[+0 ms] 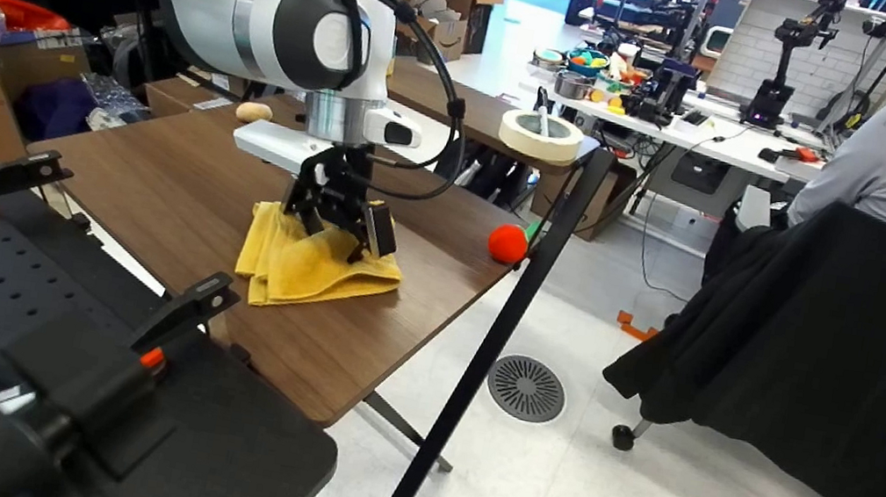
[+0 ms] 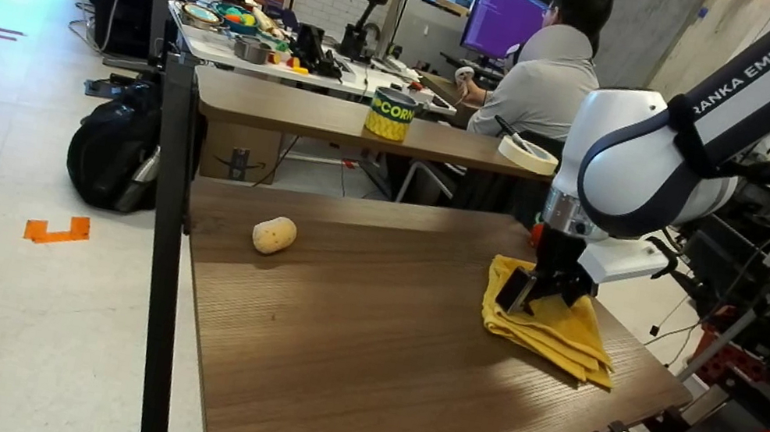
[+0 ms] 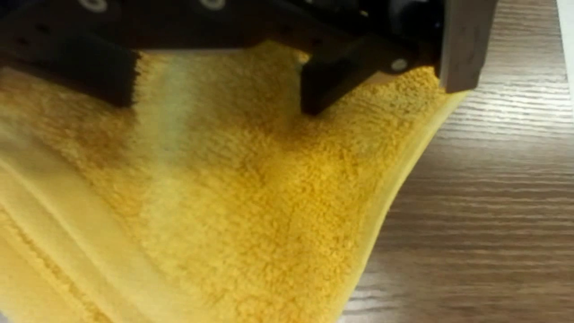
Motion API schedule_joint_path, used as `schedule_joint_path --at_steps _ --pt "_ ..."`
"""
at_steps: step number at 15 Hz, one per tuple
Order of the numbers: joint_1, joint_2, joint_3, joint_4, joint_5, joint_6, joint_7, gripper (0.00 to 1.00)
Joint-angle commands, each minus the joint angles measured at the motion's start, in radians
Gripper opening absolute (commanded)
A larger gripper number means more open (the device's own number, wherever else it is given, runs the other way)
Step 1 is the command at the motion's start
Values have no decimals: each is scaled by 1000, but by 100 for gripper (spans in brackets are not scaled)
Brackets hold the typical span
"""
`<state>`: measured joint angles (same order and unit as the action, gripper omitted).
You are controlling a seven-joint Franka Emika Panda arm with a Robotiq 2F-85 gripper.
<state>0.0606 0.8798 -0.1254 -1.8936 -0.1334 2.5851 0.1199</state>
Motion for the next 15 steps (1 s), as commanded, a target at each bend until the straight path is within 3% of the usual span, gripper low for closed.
schedule_joint_path --at_steps 1,6,9,15 --pt "0 0 0 5 2 -2 -2 100" --pt "1 0 0 5 2 -2 -2 100" --pt "-3 40 -5 1 24 96 46 100" --pt "-10 122 -113 -23 9 226 94 100"
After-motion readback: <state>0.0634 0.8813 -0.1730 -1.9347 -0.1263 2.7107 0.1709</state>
